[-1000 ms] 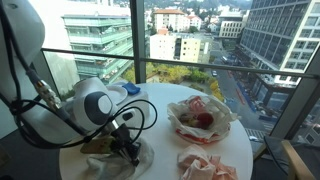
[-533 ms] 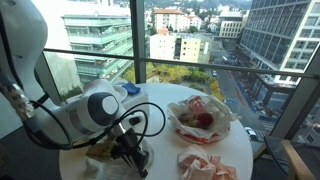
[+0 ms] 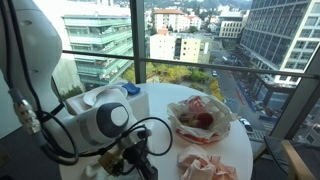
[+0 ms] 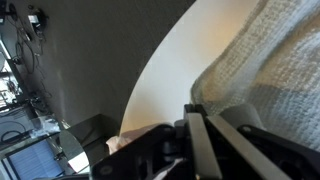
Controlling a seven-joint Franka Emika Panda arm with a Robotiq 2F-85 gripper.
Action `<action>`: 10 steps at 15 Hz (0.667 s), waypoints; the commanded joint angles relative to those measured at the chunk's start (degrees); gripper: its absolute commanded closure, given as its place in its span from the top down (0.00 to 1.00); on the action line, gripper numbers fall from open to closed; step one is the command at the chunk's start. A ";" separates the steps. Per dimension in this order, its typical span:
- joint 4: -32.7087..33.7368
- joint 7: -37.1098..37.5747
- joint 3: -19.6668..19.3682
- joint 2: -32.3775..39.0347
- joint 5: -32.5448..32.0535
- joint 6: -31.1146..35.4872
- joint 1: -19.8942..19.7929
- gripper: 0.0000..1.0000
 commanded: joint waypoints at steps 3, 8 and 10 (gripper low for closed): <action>2.62 5.56 -0.41 4.93 1.69 -3.23 -1.42 0.01; 3.64 8.50 -0.29 3.10 0.86 -7.07 -2.12 0.36; 3.41 8.88 -1.74 1.91 -0.93 -8.97 0.87 0.50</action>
